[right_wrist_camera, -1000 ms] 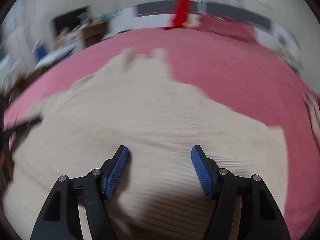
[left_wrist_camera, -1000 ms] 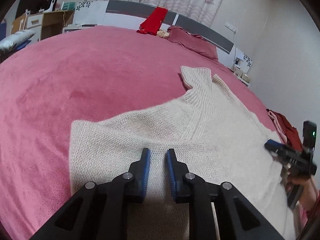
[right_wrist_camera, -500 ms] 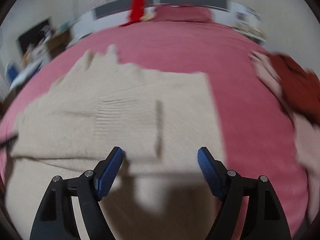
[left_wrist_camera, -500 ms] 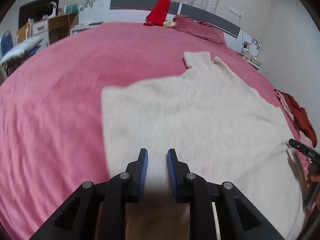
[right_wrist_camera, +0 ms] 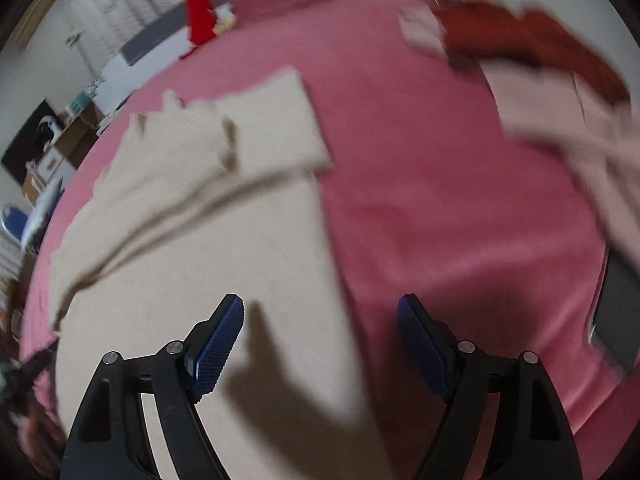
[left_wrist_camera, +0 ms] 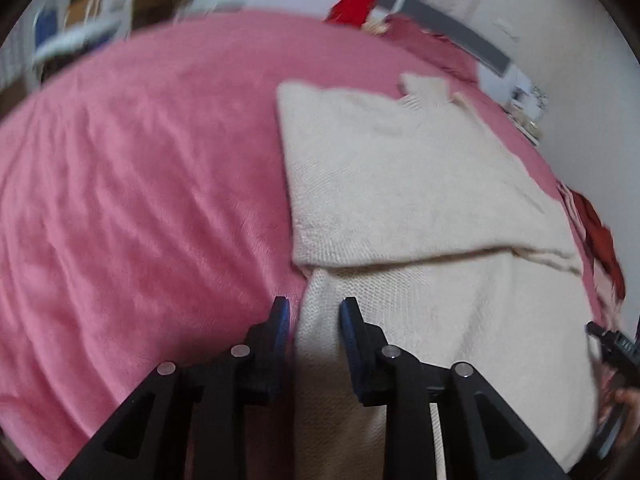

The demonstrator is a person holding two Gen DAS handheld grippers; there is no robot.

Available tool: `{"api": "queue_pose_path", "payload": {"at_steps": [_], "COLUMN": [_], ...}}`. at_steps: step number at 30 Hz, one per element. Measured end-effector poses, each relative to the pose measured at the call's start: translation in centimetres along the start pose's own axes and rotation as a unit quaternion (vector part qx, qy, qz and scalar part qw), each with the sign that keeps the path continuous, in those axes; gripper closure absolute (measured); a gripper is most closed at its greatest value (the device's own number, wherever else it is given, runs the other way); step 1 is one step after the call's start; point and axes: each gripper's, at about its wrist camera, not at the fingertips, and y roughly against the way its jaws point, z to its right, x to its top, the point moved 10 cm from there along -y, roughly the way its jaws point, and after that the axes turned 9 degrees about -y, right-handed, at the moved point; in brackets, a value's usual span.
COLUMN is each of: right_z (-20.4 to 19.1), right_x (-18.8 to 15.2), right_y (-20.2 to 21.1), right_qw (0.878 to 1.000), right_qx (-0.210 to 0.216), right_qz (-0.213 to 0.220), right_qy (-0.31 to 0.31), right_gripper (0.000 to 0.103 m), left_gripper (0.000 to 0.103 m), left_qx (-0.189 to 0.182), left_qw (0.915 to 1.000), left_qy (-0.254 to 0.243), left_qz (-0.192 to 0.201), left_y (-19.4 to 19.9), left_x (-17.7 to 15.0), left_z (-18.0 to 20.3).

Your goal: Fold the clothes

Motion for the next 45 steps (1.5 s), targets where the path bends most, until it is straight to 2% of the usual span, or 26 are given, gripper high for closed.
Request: {"api": "queue_pose_path", "payload": {"at_steps": [2,4,6,9,13,17,20,22,24,26,28,32,36,37,38,39,40,43,45], "right_z": [0.0,-0.5,-1.3,-2.5,-7.5,-14.2,-18.8,-21.4,-23.7,-25.9,-27.3,-29.0,-30.5,-30.7,-30.9,-31.1,-31.4,-32.1,-32.3], "right_x": [-1.2,-2.3,-1.4,-0.2,4.4,9.2,13.4,15.4,17.6,19.9,21.9,24.2,25.0,25.2,25.3,25.3,25.2,24.6,23.8], "right_y": [0.4,0.7,1.1,1.7,1.2,-1.6,-5.4,-8.0,-11.2,-14.9,-18.6,-23.4,-26.9,-27.3,-27.6,-27.5,-27.2,-25.4,-22.0], "right_qw": [0.998,0.993,0.993,0.994,0.990,0.981,0.974,0.969,0.963,0.959,0.960,0.965,0.964,0.964,0.963,0.963,0.962,0.959,0.953], "right_qx": [0.006,-0.014,-0.003,0.013,0.064,0.119,0.102,0.091,0.085,0.078,0.067,0.077,0.095,0.093,0.090,0.094,0.108,0.153,0.198], "right_qz": [0.015,0.021,0.025,0.031,0.026,-0.010,-0.015,-0.019,-0.028,-0.039,-0.052,-0.076,-0.100,-0.099,-0.098,-0.101,-0.110,-0.118,-0.113], "right_qy": [0.054,0.118,0.112,0.103,0.120,0.150,0.200,0.230,0.254,0.269,0.267,0.237,0.226,0.229,0.234,0.233,0.224,0.209,0.198], "right_gripper": [0.021,0.021,0.021,0.021,0.021,0.022,0.022,0.022,0.022,0.026,0.037,0.039,0.038,0.042,0.050,0.085,0.097,0.097,0.097], "left_gripper": [0.078,0.078,0.077,0.077,0.077,0.077,0.076,0.076,0.078,0.089,0.089,0.089,0.089,0.089,0.089,0.089,0.089,0.089,0.089], "left_qx": [0.006,0.001,-0.024,-0.064,-0.104,-0.094,-0.109,-0.159,-0.214,-0.245,-0.243,-0.212,-0.182,-0.176,-0.175,-0.177,-0.181,-0.187,-0.189], "left_qw": [0.9997,0.9987,0.9953,0.9898,0.9883,0.9911,0.9912,0.9848,0.9729,0.9643,0.9646,0.9719,0.9777,0.9786,0.9788,0.9783,0.9777,0.9766,0.9764], "left_qy": [-0.023,-0.037,-0.031,-0.013,-0.019,-0.054,-0.064,-0.034,0.006,0.036,0.037,0.015,-0.004,-0.008,-0.008,-0.006,-0.004,0.001,0.003], "left_qz": [0.009,0.035,0.089,0.127,0.110,0.077,0.038,0.060,0.086,0.094,0.096,0.101,0.105,0.106,0.106,0.107,0.107,0.106,0.104], "left_y": [0.9,2.3,4.3,4.8,0.6,-5.1,-10.0,-10.5,-10.4,-10.5,-10.7,-10.8,-10.6,-10.6,-10.4,-10.3,-10.3,-10.3,-10.3], "left_x": [0.3,1.2,3.0,6.0,10.3,13.7,14.1,14.0,14.0,13.8,13.7,13.6,13.6,13.6,13.5,13.4,13.4,13.3,13.5], "left_z": [0.7,1.6,2.5,4.3,8.0,10.8,11.0,10.3,9.2,8.3,8.2,8.6,9.0,9.1,9.1,9.1,9.0,8.7,8.7]}}
